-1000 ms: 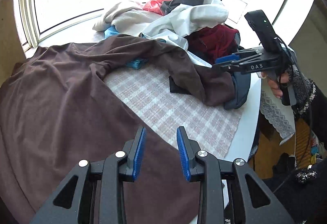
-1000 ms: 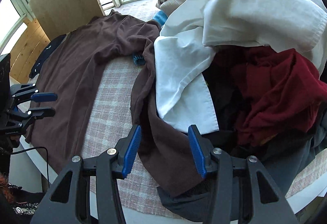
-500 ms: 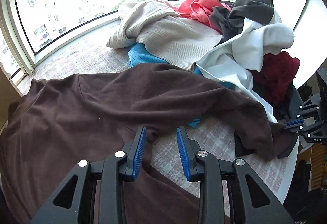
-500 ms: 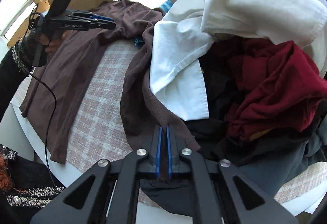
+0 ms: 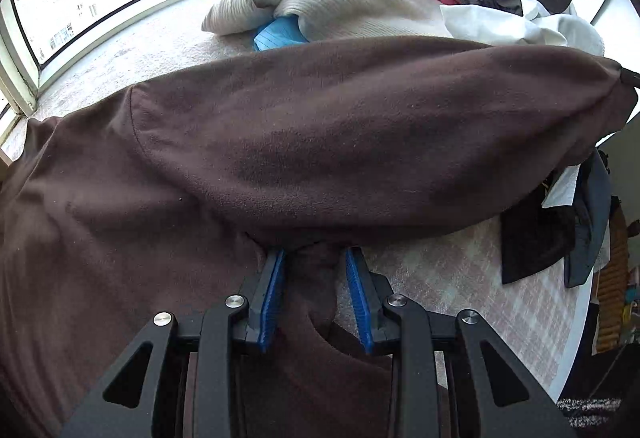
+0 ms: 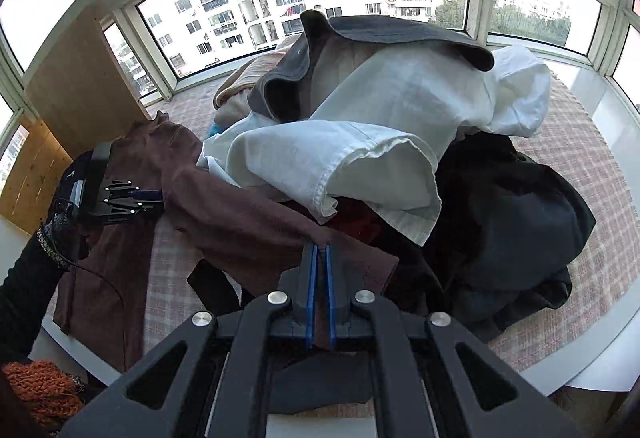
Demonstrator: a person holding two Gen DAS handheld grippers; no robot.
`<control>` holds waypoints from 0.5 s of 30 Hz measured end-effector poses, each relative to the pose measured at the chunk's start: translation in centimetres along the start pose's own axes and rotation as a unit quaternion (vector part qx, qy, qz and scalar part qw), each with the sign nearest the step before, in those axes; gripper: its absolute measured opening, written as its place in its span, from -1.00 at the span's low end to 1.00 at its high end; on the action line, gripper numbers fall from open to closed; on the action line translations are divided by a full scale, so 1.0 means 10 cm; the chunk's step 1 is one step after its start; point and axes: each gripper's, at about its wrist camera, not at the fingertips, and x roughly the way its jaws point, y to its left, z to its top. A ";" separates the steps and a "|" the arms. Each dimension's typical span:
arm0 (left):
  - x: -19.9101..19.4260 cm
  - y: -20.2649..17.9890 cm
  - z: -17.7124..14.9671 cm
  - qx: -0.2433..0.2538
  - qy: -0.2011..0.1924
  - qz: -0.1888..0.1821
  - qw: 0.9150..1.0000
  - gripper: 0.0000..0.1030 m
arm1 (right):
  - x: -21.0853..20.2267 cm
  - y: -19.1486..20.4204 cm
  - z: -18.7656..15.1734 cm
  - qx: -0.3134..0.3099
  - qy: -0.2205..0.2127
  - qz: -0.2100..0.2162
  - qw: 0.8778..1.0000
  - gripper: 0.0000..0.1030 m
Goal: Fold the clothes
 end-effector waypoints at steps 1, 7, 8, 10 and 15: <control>-0.05 -0.07 0.00 0.005 -0.004 -0.003 1.000 -0.42 | 0.03 -0.02 -0.02 0.008 0.005 0.016 1.000 -0.90; -0.38 -0.71 0.04 0.059 -0.036 -0.035 0.997 -0.42 | 0.00 -0.13 -0.16 0.054 0.023 0.077 0.995 -0.64; -0.43 -0.89 0.06 0.074 -0.041 -0.046 0.995 -0.42 | -0.04 -0.18 -0.20 0.063 0.016 0.077 0.995 -0.63; -0.50 -1.23 0.14 0.108 -0.052 -0.075 0.990 -0.41 | -0.13 -0.25 -0.28 0.073 0.001 0.068 0.995 -0.63; -0.55 -2.00 0.51 0.167 -0.068 -0.141 0.973 -0.41 | -0.15 -0.44 -0.41 0.104 -0.008 0.091 0.990 -0.63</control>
